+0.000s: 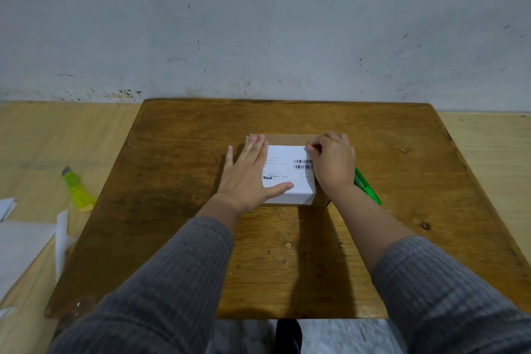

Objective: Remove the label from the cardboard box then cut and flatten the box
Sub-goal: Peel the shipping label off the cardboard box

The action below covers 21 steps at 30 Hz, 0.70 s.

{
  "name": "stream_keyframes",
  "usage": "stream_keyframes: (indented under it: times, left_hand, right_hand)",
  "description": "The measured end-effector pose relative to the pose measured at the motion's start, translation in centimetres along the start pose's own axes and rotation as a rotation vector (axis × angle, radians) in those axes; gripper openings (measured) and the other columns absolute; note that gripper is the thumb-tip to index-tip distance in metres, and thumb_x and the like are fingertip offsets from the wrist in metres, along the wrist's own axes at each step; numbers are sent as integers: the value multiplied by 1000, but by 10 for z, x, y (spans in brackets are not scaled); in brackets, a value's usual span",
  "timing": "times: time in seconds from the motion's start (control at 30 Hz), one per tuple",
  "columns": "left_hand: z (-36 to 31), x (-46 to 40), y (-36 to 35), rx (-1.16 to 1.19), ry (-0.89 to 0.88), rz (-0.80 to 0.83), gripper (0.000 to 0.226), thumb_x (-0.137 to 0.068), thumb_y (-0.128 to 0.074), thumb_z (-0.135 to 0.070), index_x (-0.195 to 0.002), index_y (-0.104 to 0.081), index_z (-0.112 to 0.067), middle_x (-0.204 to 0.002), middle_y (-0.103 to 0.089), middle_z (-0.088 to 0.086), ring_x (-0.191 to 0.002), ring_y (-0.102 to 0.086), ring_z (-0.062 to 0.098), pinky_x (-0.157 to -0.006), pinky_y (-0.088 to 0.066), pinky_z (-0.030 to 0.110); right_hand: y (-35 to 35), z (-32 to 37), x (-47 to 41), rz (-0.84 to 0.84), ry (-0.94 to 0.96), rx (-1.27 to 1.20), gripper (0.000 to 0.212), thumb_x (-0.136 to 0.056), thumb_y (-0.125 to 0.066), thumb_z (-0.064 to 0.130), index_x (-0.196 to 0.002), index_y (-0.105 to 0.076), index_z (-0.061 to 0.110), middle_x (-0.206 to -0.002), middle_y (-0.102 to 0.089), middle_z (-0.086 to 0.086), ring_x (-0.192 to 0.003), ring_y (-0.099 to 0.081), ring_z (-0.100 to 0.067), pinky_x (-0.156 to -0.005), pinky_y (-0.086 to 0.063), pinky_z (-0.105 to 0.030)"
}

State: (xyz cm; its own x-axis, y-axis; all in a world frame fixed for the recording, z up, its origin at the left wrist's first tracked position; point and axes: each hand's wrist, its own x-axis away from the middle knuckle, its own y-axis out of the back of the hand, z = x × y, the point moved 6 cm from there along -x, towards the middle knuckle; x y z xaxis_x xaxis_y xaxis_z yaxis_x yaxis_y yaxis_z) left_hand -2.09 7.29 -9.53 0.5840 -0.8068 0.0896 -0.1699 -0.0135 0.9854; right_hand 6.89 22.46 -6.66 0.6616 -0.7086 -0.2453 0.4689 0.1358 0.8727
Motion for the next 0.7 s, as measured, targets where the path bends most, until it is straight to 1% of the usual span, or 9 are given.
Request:
stream_keyframes:
  times: [0.13,0.23,0.3,0.37,0.47,0.53,0.63,0.67,0.7]
  left_hand:
    - [0,0,-1,-10,-3,6,108,-76,-24,-86,-153,8,-16,-161,15,-3,-146,18,11,-118,7,53]
    - [-1,1,1,-5,1,18,108,-76,-25,-85,-153,8,-17,-161,16,-3,-146,19,10,-117,8,54]
    - [-1,1,2,7,2,31,108,-77,-27,-85,-153,8,-17,-161,17,-4,-145,20,9,-117,9,54]
    - [-1,2,3,16,4,39,108,-77,-29,-84,-153,8,-17,-161,17,-5,-145,20,9,-117,8,55]
    - [-2,2,4,30,3,47,108,-77,-30,-84,-153,8,-16,-161,17,-4,-145,20,9,-117,8,55]
    - [-2,2,4,31,-1,39,109,-77,-29,-84,-153,8,-16,-161,17,-4,-145,20,9,-116,9,56]
    - [-2,1,2,37,-3,30,109,-77,-29,-84,-153,9,-16,-161,17,-3,-145,20,11,-116,10,56]
    - [-1,1,2,39,-3,27,109,-77,-29,-84,-153,9,-16,-160,17,-3,-145,20,11,-116,10,56]
    - [-2,1,3,41,-5,24,109,-77,-29,-84,-153,10,-16,-160,18,-2,-145,20,11,-116,10,55]
  right_hand:
    - [-5,8,-5,71,30,158,25,-97,-43,24,-101,-65,15,-110,-59,-1,-108,-42,-25,-87,-27,-34]
    - [-7,8,-2,77,100,201,29,-98,-37,25,-104,-63,14,-110,-58,-2,-110,-42,-25,-99,-21,-35]
    - [-5,8,6,108,137,163,28,-98,-38,24,-103,-63,13,-110,-59,-2,-112,-42,-25,-103,-20,-35]
    - [-4,11,18,119,151,91,24,-97,-40,22,-99,-62,12,-108,-59,-4,-111,-44,-25,-101,-21,-35]
    - [2,12,28,55,82,-71,17,-95,-47,20,-96,-61,10,-103,-61,-6,-105,-50,-27,-96,-28,-36]
    - [7,8,24,22,53,-151,16,-92,-54,23,-102,-61,12,-106,-63,-4,-102,-53,-25,-93,-33,-37]
    - [8,10,16,87,69,-231,49,-85,-66,26,-131,-49,22,-113,-66,1,-104,-57,-20,-93,-43,-39]
    - [5,12,13,118,80,-230,57,-84,-68,25,-136,-45,24,-112,-66,1,-103,-59,-19,-92,-47,-39]
    - [2,15,9,150,92,-210,55,-84,-67,25,-136,-47,24,-112,-67,-1,-103,-60,-19,-90,-49,-39]
